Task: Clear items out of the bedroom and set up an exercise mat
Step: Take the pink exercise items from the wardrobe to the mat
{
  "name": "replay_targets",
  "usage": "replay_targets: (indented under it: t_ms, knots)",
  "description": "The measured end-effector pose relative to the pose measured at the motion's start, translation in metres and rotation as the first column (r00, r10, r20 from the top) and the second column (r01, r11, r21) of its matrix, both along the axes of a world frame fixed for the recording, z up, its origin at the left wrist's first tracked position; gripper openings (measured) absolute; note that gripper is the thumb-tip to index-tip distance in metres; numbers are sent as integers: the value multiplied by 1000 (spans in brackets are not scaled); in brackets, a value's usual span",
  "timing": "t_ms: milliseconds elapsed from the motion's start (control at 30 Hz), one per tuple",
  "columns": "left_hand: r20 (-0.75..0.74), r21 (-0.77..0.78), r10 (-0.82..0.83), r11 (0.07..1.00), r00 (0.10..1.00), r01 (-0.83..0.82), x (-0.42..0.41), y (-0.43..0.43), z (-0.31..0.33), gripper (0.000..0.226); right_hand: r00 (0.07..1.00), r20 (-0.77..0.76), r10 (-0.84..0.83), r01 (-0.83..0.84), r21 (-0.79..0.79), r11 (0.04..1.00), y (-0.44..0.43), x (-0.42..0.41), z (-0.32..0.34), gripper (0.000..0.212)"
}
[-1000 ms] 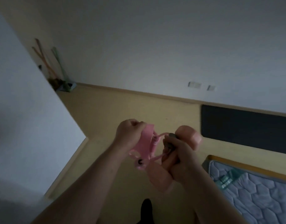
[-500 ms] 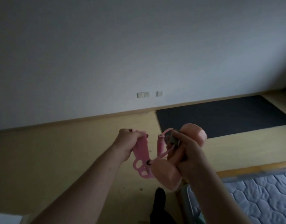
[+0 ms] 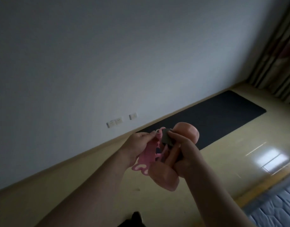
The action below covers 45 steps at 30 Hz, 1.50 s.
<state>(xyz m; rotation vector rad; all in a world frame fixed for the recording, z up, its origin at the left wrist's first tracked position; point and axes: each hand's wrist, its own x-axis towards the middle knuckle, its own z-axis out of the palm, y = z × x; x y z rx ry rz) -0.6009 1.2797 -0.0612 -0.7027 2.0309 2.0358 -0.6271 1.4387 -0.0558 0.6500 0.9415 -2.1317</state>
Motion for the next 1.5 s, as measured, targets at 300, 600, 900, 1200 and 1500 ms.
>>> replay_targets:
  t_ms: [300,600,900,1200,1500]
  knots:
    - [-4,71,-351,934,936,351,-195,-13,-31,66,975,-3,-220,219,114,969,-9,-139,-7,29]
    - [56,84,-558,829,828,553,-363,72,-39,41,849,87,-521,494,214,842,80,-250,-36,15]
    - [147,81,-569,822,809,564,-506,253,-71,46,809,132,-573,505,342,793,263,-386,-81,19]
    - [173,90,-417,909,893,407,-632,408,-63,45,802,122,-585,484,441,756,433,-523,-74,24]
    - [256,-25,-358,926,898,377,-782,531,-107,53,771,94,-630,540,427,725,561,-692,-101,23]
